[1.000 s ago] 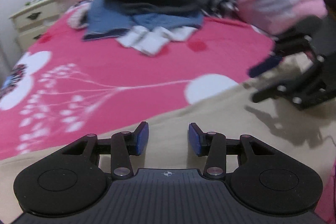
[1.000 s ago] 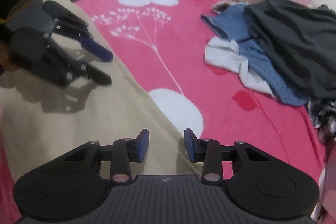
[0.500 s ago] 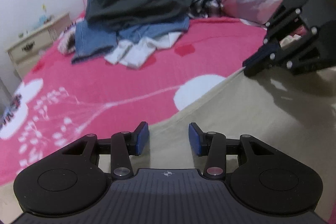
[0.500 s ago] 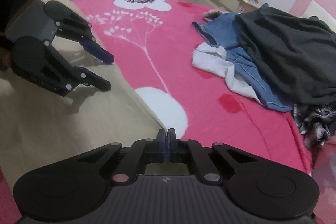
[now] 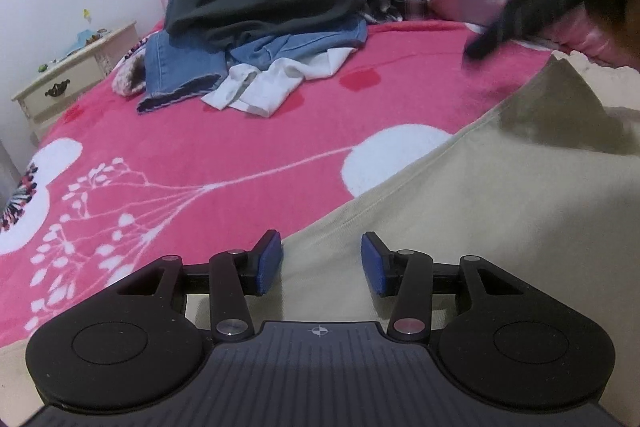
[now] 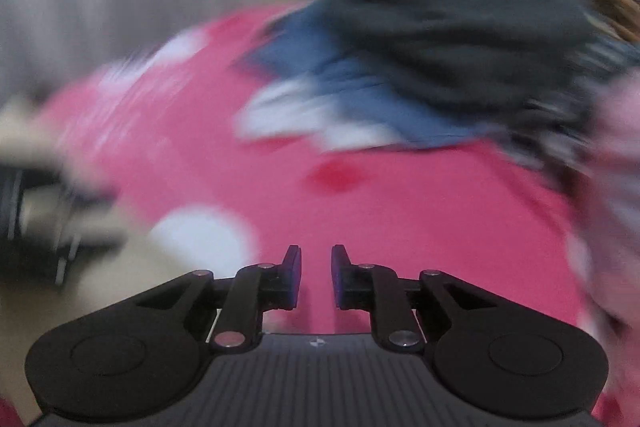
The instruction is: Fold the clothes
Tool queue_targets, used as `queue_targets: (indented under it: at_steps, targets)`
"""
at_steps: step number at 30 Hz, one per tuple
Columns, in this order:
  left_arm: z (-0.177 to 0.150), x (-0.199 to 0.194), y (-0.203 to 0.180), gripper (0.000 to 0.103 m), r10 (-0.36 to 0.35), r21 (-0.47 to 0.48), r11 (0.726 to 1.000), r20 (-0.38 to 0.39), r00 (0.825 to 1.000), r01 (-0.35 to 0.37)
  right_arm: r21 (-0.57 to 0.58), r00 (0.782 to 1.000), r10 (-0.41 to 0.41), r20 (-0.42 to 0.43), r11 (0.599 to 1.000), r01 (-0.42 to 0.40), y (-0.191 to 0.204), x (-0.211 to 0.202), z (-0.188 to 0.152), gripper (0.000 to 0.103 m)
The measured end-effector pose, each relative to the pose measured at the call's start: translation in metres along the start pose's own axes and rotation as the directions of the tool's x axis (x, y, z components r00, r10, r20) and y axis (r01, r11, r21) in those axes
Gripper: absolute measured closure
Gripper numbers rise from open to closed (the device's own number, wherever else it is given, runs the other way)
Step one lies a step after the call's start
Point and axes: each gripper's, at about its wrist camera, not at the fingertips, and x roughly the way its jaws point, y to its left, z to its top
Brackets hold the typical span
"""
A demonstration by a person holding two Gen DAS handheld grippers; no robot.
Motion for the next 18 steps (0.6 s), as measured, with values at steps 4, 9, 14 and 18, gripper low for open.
queue_targets:
  at_steps: [4,9,14,18]
  targets:
    - [0.005,0.0,0.001,0.053,0.005,0.001,1.0,-0.016,1.0,-0.005,0.262,0.985,-0.159,0.064,0.955,0.137,-0.065,-0.077,-0.005,0.083]
    - [0.015,-0.005,0.003,0.053,0.027,-0.012,1.0,-0.026,0.999,-0.027,0.38,0.949,-0.307,0.073,0.888,0.258,-0.069,-0.153,-0.067,0.075]
    - [0.053,-0.006,-0.005,0.053,-0.025,0.127,0.991,-0.062,0.998,0.032,0.485,0.948,-0.315,-0.038,0.824,0.293,-0.038,-0.161,-0.147,0.075]
    - [0.104,0.005,-0.017,0.053,-0.099,0.261,0.955,-0.159,0.982,0.138,0.565,0.956,-0.287,-0.056,0.781,0.267,-0.022,-0.154,-0.184,0.068]
